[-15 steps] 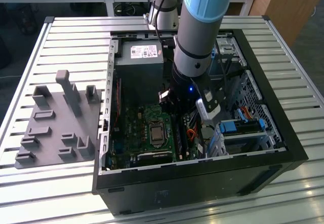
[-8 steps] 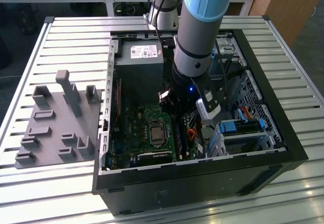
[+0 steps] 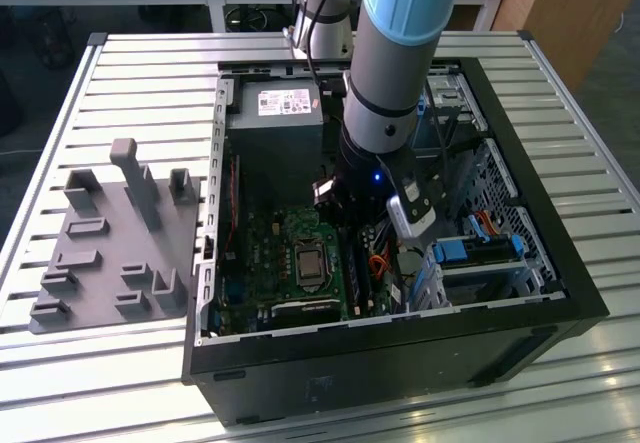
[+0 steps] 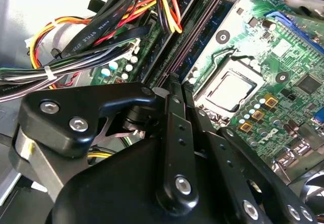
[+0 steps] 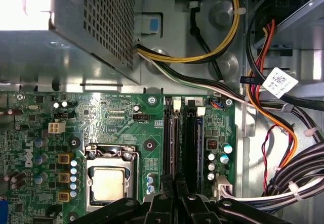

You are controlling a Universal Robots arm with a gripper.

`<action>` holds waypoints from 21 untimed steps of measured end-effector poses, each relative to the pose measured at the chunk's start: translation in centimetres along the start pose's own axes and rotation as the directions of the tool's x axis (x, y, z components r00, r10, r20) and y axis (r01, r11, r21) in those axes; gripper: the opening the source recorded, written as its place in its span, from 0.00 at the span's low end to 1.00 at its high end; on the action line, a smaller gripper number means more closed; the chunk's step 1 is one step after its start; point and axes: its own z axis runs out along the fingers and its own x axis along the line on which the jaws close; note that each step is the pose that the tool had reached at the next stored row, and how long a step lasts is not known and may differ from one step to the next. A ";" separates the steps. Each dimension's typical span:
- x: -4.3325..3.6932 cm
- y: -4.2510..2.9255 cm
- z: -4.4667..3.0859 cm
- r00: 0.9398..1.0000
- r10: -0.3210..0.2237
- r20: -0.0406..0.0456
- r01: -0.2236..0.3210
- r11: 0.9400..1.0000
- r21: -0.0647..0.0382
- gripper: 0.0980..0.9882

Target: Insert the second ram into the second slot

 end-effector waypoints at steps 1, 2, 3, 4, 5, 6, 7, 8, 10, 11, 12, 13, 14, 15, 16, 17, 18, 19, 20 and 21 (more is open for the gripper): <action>0.00 0.00 0.03 1.000 0.000 -0.001 0.000 1.000 0.000 0.04; 0.00 0.00 0.04 1.000 0.000 -0.002 0.000 1.000 0.000 0.04; 0.00 0.00 0.06 1.000 0.000 -0.002 0.000 1.000 0.000 0.04; 0.00 0.00 0.06 1.000 0.000 -0.002 0.000 1.000 0.000 0.04; 0.00 0.00 0.07 1.000 0.000 -0.002 0.000 1.000 0.000 0.04; 0.00 0.00 0.07 1.000 0.000 -0.002 0.000 1.000 0.000 0.04; 0.00 0.00 0.08 1.000 0.000 -0.002 0.000 1.000 0.000 0.04; 0.00 0.00 0.08 1.000 0.000 -0.002 0.000 1.000 0.000 0.04; -0.02 0.00 0.08 1.000 0.003 -0.002 -0.003 1.000 0.000 0.04; -0.06 0.00 0.08 1.000 0.004 -0.002 -0.004 1.000 0.000 0.04; -0.10 0.00 0.08 1.000 0.006 -0.002 -0.006 1.000 0.000 0.04; -0.13 0.00 0.08 1.000 0.007 -0.002 -0.007 1.000 -0.001 0.04; -0.14 0.00 0.07 1.000 0.008 -0.002 -0.008 1.000 -0.001 0.04; -0.14 0.00 0.06 1.000 0.009 -0.002 -0.009 1.000 -0.001 0.04; -0.14 0.00 0.04 1.000 0.009 -0.002 -0.009 1.000 -0.002 0.04; -0.14 -0.02 0.01 1.000 0.008 -0.002 -0.008 1.000 -0.003 0.04; -0.14 -0.04 -0.01 1.000 0.009 -0.002 -0.009 1.000 -0.004 0.04; -0.14 -0.05 -0.02 1.000 0.010 -0.002 -0.010 1.000 -0.005 0.04; -0.14 -0.06 -0.03 1.000 0.012 -0.003 -0.012 1.000 -0.006 0.04; -0.14 -0.07 -0.04 1.000 0.014 -0.003 -0.014 1.000 -0.008 0.04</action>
